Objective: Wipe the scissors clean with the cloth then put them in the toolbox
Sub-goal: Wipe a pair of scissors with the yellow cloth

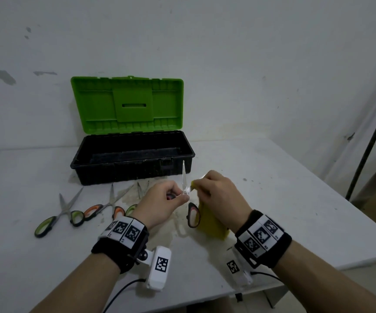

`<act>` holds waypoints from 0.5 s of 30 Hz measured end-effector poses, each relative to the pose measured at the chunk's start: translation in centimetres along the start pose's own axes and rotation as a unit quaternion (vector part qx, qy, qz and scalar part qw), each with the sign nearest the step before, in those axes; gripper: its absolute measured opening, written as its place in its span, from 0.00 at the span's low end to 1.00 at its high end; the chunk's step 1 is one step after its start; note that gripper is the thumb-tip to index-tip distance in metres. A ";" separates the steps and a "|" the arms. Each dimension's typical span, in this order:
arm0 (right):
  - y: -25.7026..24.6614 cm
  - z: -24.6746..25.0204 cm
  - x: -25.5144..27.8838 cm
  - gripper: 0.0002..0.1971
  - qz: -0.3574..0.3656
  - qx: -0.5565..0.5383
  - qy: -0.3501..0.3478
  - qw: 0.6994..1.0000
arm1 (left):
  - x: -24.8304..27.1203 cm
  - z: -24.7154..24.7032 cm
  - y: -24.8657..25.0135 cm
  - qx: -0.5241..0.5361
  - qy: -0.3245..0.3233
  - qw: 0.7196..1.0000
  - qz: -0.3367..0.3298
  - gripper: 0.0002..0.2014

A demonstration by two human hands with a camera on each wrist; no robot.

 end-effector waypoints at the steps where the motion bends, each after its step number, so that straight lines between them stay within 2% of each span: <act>1: 0.5 0.2 -0.2 0.08 -0.020 -0.002 0.011 1.000 | 0.0 0.1 -0.2 0.001 0.000 1.000 0.001 0.10; 5: 1.1 0.6 -0.7 0.07 -0.045 0.003 0.028 0.999 | 0.1 0.0 -0.1 0.023 -0.039 0.999 0.024 0.04; 9: 1.3 0.7 -0.5 0.08 -0.050 0.005 0.029 0.998 | 0.2 0.1 0.1 0.049 -0.066 0.995 0.048 0.11; 13: 1.3 0.9 -0.5 0.07 -0.048 0.009 0.033 0.998 | 0.1 0.4 0.2 0.073 -0.061 0.995 0.042 0.11; 15: 1.3 0.9 -0.4 0.07 -0.048 0.012 0.035 0.998 | 0.1 0.6 0.3 0.110 -0.027 0.992 0.051 0.10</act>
Point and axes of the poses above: each hand's wrist, its own x-axis away from the middle knuckle, its own z-axis out of the back of the hand, y = z × x, the point moved 3 cm from there along -x, towards the middle knuckle, and after that the axes turned 10 degrees about -x, right-handed, at the moved point
